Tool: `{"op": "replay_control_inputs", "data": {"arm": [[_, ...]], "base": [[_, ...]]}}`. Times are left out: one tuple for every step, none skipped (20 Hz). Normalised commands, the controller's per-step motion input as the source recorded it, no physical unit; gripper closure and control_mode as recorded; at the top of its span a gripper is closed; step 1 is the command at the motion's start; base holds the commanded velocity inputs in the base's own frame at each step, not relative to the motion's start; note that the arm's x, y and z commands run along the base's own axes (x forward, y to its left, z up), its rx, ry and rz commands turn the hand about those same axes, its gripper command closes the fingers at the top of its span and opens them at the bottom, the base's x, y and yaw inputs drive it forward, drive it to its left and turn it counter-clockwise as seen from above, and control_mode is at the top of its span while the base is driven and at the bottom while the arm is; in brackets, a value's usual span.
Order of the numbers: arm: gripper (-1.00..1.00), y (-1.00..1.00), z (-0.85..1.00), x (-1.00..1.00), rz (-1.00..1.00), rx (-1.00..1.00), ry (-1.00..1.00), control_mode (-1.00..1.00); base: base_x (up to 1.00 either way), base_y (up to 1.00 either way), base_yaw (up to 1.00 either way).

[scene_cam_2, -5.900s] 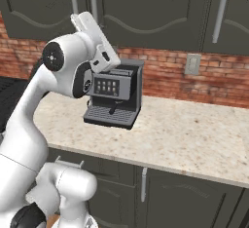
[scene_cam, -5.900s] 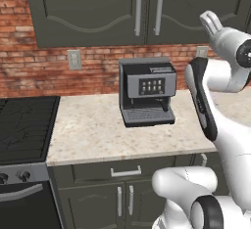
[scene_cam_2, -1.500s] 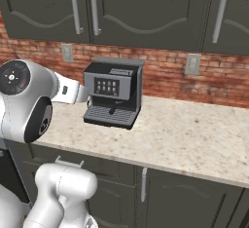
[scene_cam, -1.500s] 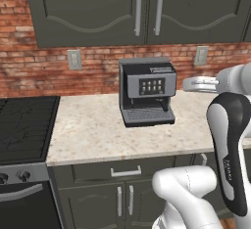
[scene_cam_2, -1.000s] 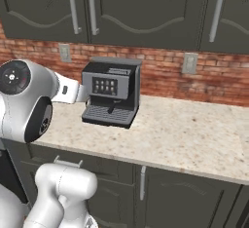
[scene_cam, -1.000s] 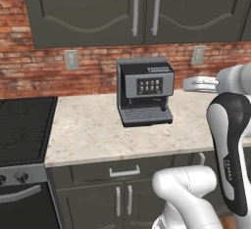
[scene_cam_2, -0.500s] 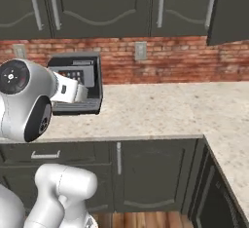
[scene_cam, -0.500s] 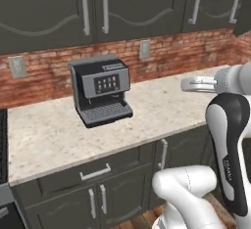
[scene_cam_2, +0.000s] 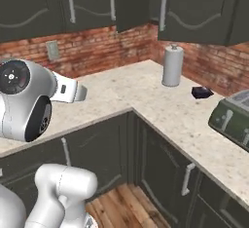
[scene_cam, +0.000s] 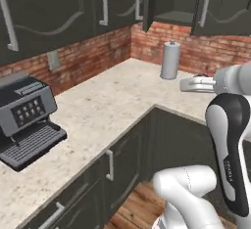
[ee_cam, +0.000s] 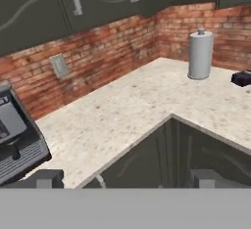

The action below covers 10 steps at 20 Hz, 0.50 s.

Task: Close all open cabinet doors.

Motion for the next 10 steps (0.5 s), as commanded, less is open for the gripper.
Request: {"op": "replay_control_inputs", "data": {"arm": [[-1.0, 0.0, 0.0, 0.0, 0.0, 0.0, 0.0, 1.0], [-1.0, 0.0, 0.0, 0.0, 0.0, 0.0, 0.0, 1.0], [-1.0, 0.0, 0.0, 0.0, 0.0, 0.0, 0.0, 1.0], [-1.0, 0.0, 0.0, 0.0, 0.0, 0.0, 0.0, 1.0], [-1.0, 0.0, 0.0, 0.0, 0.0, 0.0, 0.0, 1.0], [-1.0, 0.0, 0.0, 0.0, 0.0, 0.0, 0.0, 1.0], [-1.0, 0.0, 0.0, 0.0, 0.0, 0.0, 0.0, 1.0], [-1.0, 0.0, 0.0, 0.0, 0.0, 0.0, 0.0, 1.0], [-1.0, 0.0, 0.0, 0.0, 0.0, 0.0, 0.0, 1.0], [-1.0, 0.0, 0.0, 0.0, 0.0, 0.0, 0.0, 1.0]], "base": [[0.0, 0.06, -0.88], [0.0, 0.05, -0.87], [0.0, 0.04, -0.86], [0.0, 0.07, -0.84], [0.0, 0.07, -0.81], [0.0, 0.05, -0.78], [0.0, 0.07, -0.73], [0.0, 0.1, -0.68], [0.0, 0.12, -0.62], [0.0, 0.12, -0.57]]}}
